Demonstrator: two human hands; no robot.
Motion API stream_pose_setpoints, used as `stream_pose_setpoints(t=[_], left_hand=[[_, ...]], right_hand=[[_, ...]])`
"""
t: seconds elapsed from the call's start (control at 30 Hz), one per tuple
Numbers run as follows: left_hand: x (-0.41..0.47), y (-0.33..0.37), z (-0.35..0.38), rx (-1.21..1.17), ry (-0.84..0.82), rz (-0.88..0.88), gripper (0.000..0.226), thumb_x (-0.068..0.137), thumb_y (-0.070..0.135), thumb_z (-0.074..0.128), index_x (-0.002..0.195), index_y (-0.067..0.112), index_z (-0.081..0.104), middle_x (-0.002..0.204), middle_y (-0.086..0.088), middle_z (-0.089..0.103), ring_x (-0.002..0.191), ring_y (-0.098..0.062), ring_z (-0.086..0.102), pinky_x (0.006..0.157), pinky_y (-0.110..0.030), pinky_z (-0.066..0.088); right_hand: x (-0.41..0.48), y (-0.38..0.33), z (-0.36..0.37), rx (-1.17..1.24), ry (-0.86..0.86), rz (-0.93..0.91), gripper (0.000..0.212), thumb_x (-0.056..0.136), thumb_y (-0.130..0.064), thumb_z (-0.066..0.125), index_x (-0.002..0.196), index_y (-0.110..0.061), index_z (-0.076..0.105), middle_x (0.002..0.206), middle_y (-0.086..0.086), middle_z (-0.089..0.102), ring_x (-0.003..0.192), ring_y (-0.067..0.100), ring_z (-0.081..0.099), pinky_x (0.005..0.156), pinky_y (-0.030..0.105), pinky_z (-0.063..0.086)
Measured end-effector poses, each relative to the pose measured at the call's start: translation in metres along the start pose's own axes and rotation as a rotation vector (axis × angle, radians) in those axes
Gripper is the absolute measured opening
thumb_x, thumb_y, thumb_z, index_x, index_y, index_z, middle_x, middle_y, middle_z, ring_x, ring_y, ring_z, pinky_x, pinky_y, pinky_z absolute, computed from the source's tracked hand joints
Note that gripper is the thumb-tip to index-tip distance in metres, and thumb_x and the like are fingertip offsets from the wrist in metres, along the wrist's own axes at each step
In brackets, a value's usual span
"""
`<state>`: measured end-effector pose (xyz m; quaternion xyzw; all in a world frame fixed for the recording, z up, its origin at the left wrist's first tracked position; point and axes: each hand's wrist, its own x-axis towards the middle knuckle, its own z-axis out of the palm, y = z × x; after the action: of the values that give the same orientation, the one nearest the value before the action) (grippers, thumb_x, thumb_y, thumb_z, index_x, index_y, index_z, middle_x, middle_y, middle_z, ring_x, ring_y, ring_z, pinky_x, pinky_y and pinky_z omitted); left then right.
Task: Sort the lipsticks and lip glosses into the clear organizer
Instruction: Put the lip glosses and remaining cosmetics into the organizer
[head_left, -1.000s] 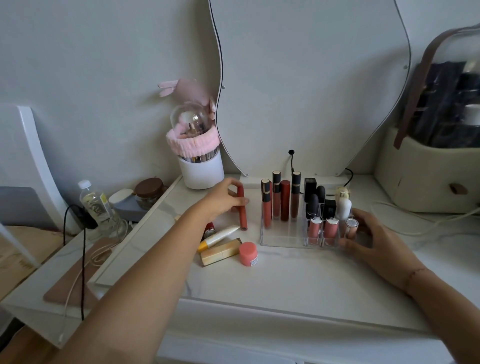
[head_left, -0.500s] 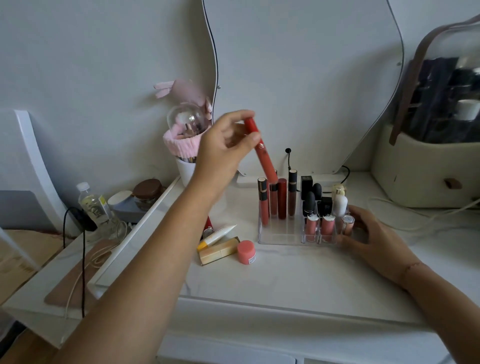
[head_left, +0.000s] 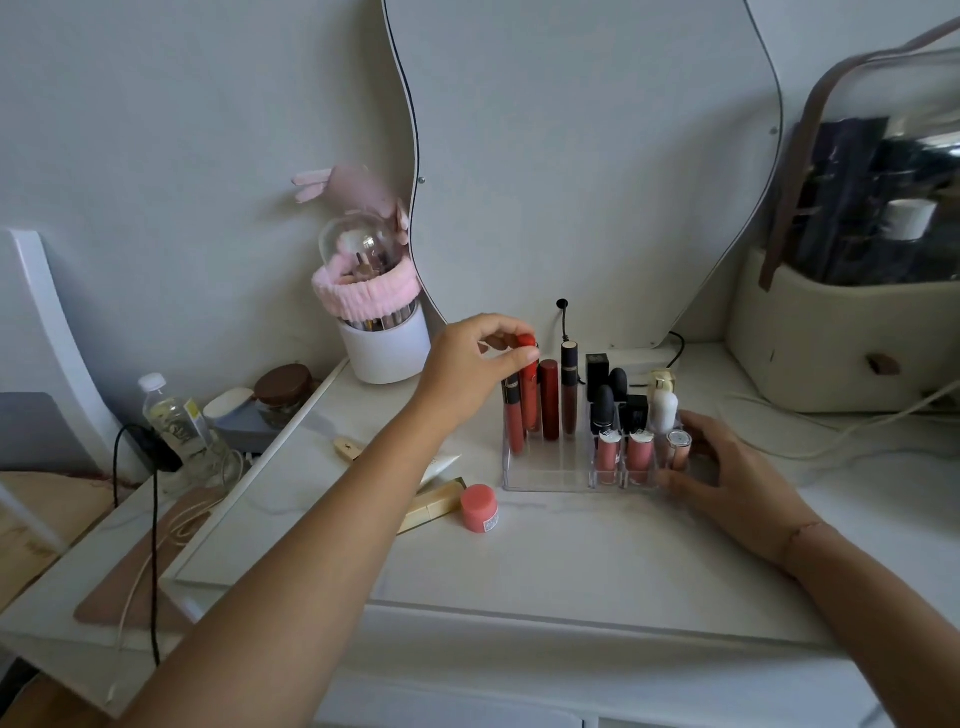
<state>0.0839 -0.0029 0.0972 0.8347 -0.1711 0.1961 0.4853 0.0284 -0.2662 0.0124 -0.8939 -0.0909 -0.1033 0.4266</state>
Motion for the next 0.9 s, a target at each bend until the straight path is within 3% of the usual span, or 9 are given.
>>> stream_pose_setpoints(t=[0.2, 0.43, 0.57, 0.7, 0.8, 0.9], left_hand=[[0.0, -0.005, 0.004, 0.043, -0.016, 0.015, 0.019, 0.072, 0.023, 0.077, 0.086, 0.033, 0.069, 0.085, 0.016, 0.065, 0.085, -0.008, 0.057, 0.082, -0.025, 0.044], [0.001, -0.008, 0.003, 0.066, -0.015, 0.04, 0.022, 0.072, 0.025, 0.077, 0.087, 0.038, 0.067, 0.088, 0.015, 0.064, 0.088, -0.007, 0.055, 0.076, -0.012, 0.037], [0.0, -0.009, -0.006, 0.043, -0.01, 0.026, 0.025, 0.072, 0.034, 0.077, 0.095, 0.034, 0.067, 0.095, 0.012, 0.066, 0.092, -0.005, 0.056, 0.079, -0.01, 0.041], [-0.004, -0.015, -0.031, 0.007, 0.06, -0.008, 0.025, 0.073, 0.035, 0.076, 0.097, 0.031, 0.068, 0.094, 0.011, 0.069, 0.086, 0.002, 0.059, 0.073, -0.002, 0.037], [-0.019, -0.037, -0.064, 0.045, 0.106, -0.084, 0.019, 0.076, 0.034, 0.073, 0.094, 0.035, 0.067, 0.091, 0.017, 0.067, 0.087, 0.005, 0.057, 0.083, -0.014, 0.042], [-0.042, -0.069, -0.094, 0.165, 0.107, -0.267, 0.029, 0.078, 0.037, 0.072, 0.105, 0.029, 0.065, 0.106, 0.011, 0.065, 0.102, -0.006, 0.056, 0.094, -0.031, 0.044]], right_hand=[[0.0, 0.0, 0.0, 0.003, -0.002, 0.002, 0.066, 0.073, -0.026, 0.075, 0.131, -0.023, 0.044, 0.11, -0.008, 0.06, 0.103, 0.009, 0.056, 0.085, 0.023, 0.037], [0.0, -0.001, 0.0, 0.001, 0.001, 0.009, 0.066, 0.074, -0.024, 0.075, 0.132, -0.022, 0.044, 0.111, -0.006, 0.061, 0.103, 0.009, 0.055, 0.084, 0.023, 0.037], [0.0, -0.001, 0.0, -0.008, -0.001, 0.012, 0.067, 0.074, -0.027, 0.074, 0.133, -0.023, 0.043, 0.111, -0.007, 0.059, 0.105, 0.01, 0.055, 0.086, 0.024, 0.037], [0.0, -0.002, 0.0, -0.03, -0.004, 0.007, 0.067, 0.074, -0.029, 0.074, 0.133, -0.023, 0.043, 0.111, -0.006, 0.059, 0.104, 0.012, 0.056, 0.085, 0.025, 0.038], [0.0, -0.002, 0.0, -0.034, -0.003, 0.005, 0.067, 0.074, -0.027, 0.074, 0.133, -0.022, 0.042, 0.11, -0.006, 0.058, 0.103, 0.013, 0.055, 0.085, 0.024, 0.037], [0.0, -0.002, 0.0, -0.045, -0.003, 0.008, 0.067, 0.075, -0.027, 0.074, 0.133, -0.022, 0.042, 0.109, -0.005, 0.058, 0.101, 0.013, 0.055, 0.084, 0.025, 0.038]])
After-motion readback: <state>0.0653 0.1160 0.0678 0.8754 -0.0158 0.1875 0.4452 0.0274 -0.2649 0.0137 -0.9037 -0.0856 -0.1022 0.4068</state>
